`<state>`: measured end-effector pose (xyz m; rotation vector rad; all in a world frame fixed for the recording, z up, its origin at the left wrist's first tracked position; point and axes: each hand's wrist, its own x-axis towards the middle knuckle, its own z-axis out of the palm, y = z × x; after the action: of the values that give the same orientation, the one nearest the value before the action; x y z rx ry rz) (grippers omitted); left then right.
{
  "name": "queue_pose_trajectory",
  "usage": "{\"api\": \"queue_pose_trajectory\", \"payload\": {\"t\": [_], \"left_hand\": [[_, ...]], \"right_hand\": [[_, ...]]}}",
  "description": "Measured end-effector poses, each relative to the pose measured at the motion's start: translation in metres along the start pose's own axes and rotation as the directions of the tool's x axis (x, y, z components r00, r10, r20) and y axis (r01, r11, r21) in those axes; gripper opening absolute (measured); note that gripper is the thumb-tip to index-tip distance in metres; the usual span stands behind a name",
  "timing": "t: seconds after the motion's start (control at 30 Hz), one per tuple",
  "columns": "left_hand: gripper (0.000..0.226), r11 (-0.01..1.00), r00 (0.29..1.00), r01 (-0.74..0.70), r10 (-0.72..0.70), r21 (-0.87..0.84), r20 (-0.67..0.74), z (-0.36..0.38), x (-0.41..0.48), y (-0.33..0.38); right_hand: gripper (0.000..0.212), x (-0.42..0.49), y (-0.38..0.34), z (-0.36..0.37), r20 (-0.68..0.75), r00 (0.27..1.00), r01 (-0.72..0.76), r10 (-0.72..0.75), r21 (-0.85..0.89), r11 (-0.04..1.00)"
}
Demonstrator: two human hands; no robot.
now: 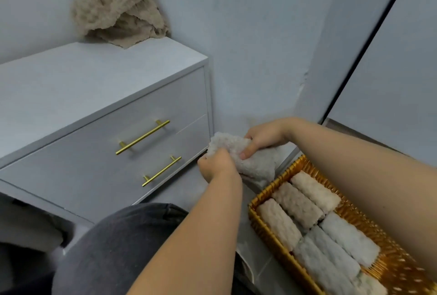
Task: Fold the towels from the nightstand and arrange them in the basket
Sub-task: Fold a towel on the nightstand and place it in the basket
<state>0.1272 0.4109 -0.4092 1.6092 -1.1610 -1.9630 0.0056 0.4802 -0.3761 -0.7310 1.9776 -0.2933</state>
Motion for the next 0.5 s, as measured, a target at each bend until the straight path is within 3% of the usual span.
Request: {"api": "queue_pose_trajectory", "payload": {"t": [0.17, 0.27, 0.33, 0.43, 0.5], "left_hand": [[0.037, 0.965, 0.963, 0.262, -0.261, -0.013, 0.066, 0.01, -0.016, -0.042], [0.052, 0.897, 0.871, 0.423, -0.442, 0.129, 0.216, 0.017, -0.011, -0.059], [0.058, 0.855, 0.829, 0.446, -0.506, 0.265, 0.239, 0.026, -0.006, -0.07], [0.058, 0.81, 0.792, 0.421, -0.548, 0.408, 0.27, 0.037, -0.002, -0.09], [0.055, 0.811, 0.777, 0.414, -0.552, 0.414, 0.304, 0.037, 0.001, -0.1]], "right_hand": [[0.037, 0.006, 0.047, 0.015, 0.098, 0.99, -0.114, 0.098, 0.169, 0.979], [0.039, 0.009, 0.078, 0.021, 0.158, 0.977, -0.179, 0.144, 0.237, 0.955], [0.043, 0.008, 0.098, 0.024, 0.199, 0.964, -0.226, 0.175, 0.275, 0.935], [0.069, 0.01, 0.13, 0.026, 0.269, 0.942, -0.277, 0.199, 0.293, 0.915], [0.092, 0.01, 0.141, 0.029, 0.289, 0.94, -0.266, 0.18, 0.295, 0.918]]}}
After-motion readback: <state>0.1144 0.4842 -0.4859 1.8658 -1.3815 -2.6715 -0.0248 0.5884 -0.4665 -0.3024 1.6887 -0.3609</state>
